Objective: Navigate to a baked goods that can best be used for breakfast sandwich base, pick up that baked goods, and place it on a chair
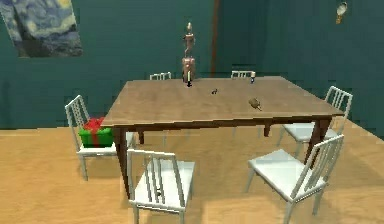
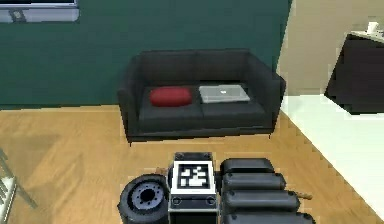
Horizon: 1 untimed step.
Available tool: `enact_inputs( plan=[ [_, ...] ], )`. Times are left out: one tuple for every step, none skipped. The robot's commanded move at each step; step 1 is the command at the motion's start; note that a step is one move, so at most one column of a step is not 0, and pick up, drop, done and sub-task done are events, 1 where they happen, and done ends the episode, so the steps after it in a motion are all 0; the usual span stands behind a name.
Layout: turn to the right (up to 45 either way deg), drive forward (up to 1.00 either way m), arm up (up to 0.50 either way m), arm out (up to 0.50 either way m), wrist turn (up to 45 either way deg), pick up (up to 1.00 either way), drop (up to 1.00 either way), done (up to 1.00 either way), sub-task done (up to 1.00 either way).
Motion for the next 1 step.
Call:
enact_inputs(
  plan=[
    [0.0, 0.2, 0.0, 0.0, 0.0, 0.0, 0.0, 0.0, 0.0]
  ],
)
